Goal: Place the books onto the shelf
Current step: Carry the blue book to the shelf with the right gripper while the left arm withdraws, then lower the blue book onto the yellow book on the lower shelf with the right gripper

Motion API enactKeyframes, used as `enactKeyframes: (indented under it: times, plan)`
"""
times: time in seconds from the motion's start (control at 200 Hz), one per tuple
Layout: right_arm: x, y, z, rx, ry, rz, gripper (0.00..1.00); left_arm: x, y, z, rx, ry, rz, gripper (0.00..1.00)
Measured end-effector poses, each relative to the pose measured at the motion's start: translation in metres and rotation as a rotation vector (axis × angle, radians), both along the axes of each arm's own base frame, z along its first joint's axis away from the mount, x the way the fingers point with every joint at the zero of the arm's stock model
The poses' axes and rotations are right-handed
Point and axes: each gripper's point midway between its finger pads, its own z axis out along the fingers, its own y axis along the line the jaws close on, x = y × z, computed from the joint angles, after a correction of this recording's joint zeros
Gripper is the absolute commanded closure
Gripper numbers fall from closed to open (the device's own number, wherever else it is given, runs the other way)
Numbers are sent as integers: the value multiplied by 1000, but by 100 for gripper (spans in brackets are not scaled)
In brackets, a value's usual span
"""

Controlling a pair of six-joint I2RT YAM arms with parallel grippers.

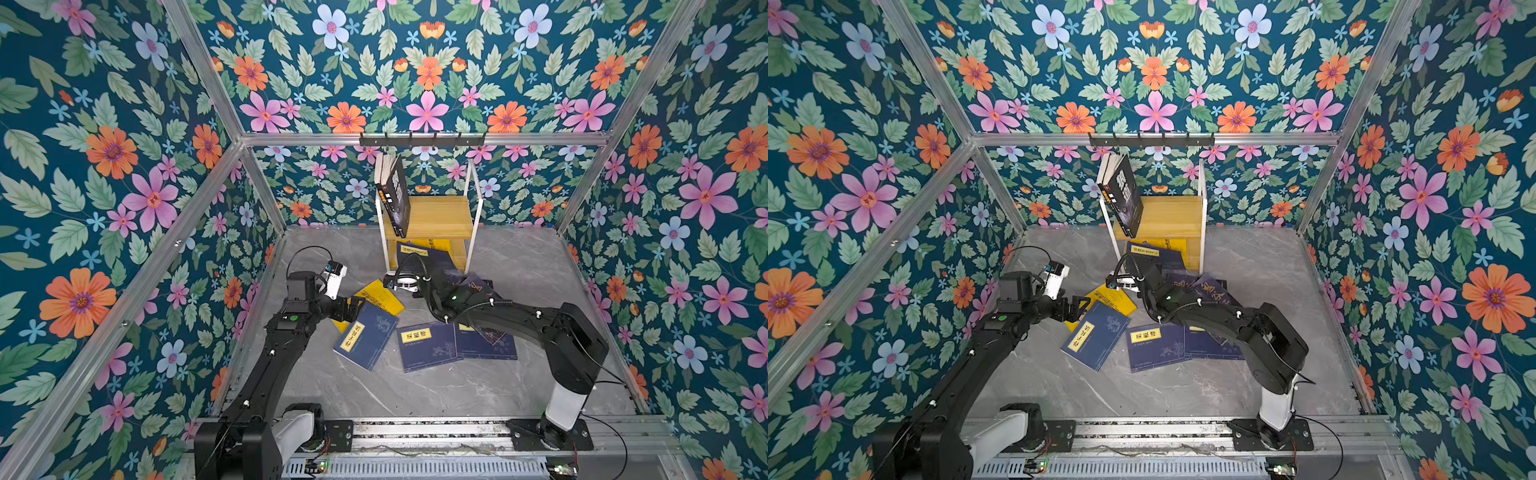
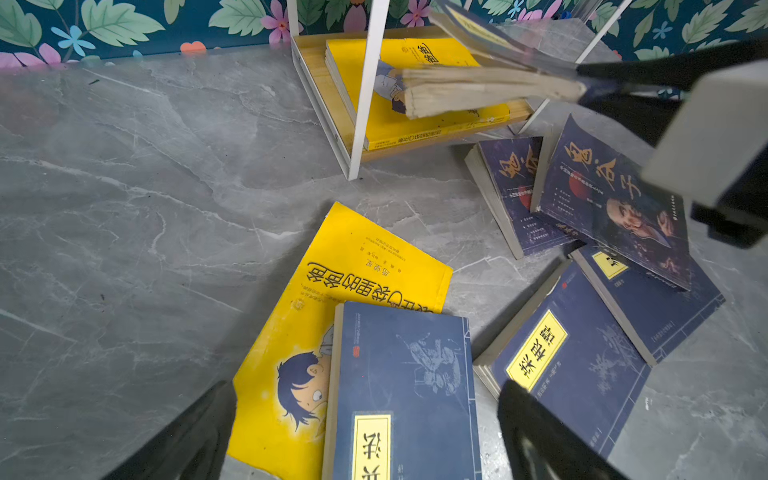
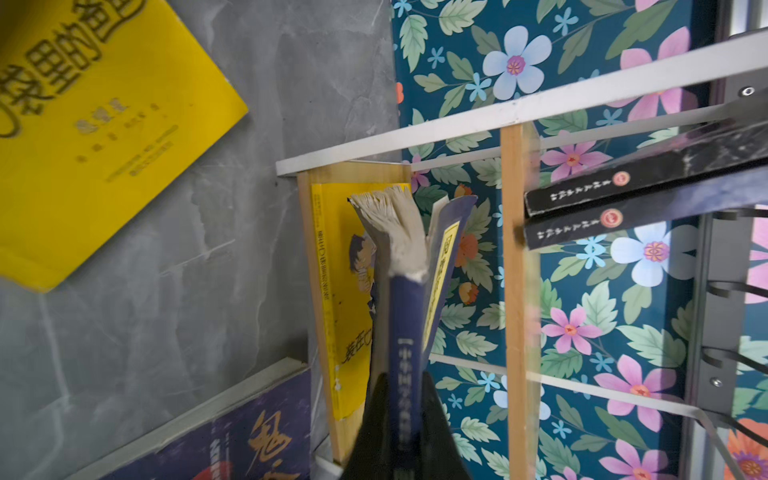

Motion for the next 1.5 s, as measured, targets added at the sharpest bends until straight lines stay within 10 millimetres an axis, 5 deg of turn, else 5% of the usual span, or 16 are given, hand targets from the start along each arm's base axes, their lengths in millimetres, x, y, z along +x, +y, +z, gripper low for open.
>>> enactKeyframes:
  times: [0.305, 0.585, 1.075, 1.275, 1.5]
  plan:
    - [28, 2, -35, -31, -1, -11, 100, 1, -2, -1, 6, 2, -4, 0]
    - [33, 6, -69, -47, 88, 4, 100, 2, -3, -2, 12, 3, -6, 0]
    - [55, 4, -84, -25, 174, -9, 100, 3, -1, -4, 27, 6, 1, 0]
    - [61, 8, -87, -22, 197, 5, 87, 3, 0, -6, 33, 7, 3, 0]
    - [57, 15, -100, -24, 246, 39, 57, 2, 0, -6, 39, 4, 0, 0]
